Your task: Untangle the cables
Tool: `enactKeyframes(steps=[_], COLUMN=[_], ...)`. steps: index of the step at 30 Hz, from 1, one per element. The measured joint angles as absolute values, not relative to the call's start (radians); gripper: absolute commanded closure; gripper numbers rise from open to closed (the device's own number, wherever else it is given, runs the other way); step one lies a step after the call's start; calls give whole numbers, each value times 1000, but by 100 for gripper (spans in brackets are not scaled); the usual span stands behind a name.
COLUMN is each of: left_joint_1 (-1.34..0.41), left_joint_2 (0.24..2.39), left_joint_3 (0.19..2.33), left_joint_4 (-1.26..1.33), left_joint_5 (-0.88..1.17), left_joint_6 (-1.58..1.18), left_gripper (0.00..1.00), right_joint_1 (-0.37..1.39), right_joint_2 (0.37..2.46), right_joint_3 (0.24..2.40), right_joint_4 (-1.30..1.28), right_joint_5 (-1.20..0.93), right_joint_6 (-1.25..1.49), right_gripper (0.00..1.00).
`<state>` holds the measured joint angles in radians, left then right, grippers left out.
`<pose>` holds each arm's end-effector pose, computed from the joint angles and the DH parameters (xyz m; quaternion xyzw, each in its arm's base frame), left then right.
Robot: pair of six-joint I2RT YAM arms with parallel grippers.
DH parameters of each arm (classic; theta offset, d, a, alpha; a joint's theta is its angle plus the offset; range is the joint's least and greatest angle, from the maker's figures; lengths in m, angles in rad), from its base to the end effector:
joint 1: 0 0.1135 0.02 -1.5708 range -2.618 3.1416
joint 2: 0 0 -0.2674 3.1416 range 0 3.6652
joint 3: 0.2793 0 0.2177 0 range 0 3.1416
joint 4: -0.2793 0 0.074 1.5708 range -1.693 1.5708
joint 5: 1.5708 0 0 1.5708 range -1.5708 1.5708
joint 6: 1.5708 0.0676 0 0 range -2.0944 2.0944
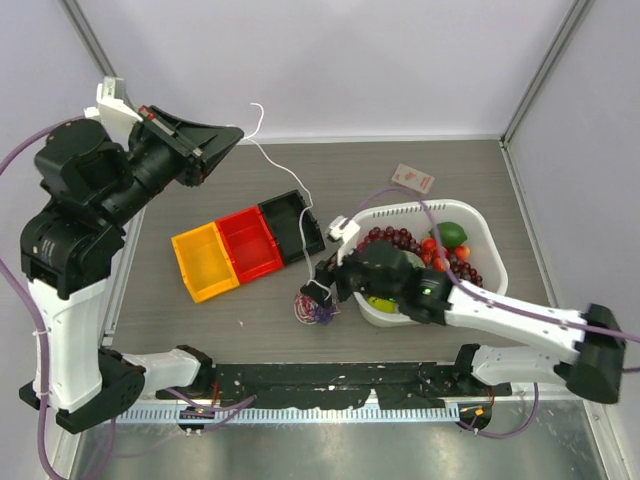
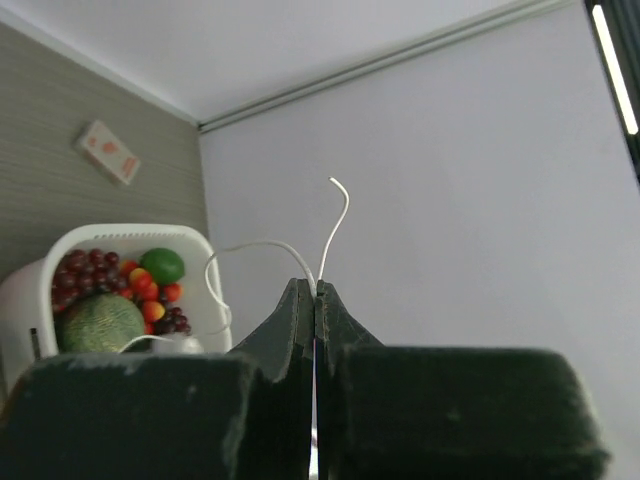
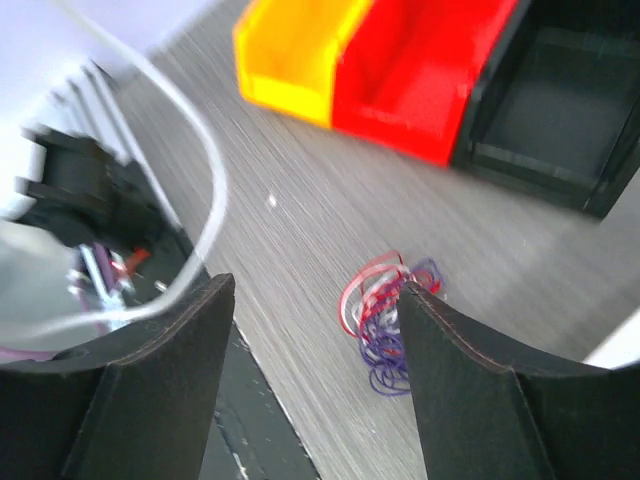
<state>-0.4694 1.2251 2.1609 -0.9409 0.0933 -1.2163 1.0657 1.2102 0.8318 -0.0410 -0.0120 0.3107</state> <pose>0.1278 -0.0719 0.5684 -0.2277 0.6713 -0.5480 0.4441 0.1307 0.2381 0.2845 -0.3122 0.7785 0.3497 0.4173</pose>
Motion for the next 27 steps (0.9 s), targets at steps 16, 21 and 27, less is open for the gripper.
enactKeyframes(steps=[16, 21, 27], left_joint_1=[-451, -398, -339], left_joint_2=[1375, 1421, 1475], left_joint_3=[1991, 1966, 1924], left_joint_4=[-915, -880, -827], left_joint_5=[64, 90, 142], left_joint_6=[-1142, -1142, -1145], left_gripper=[100, 100, 100], right_joint_1=[1065, 1065, 1065], right_joint_2=[775, 775, 746], right_joint_3=[953, 962, 969], right_joint_4=[-246, -309, -334], right_joint_5=[221, 292, 366], right_joint_6=[290, 287, 282], right_gripper=[23, 22, 22])
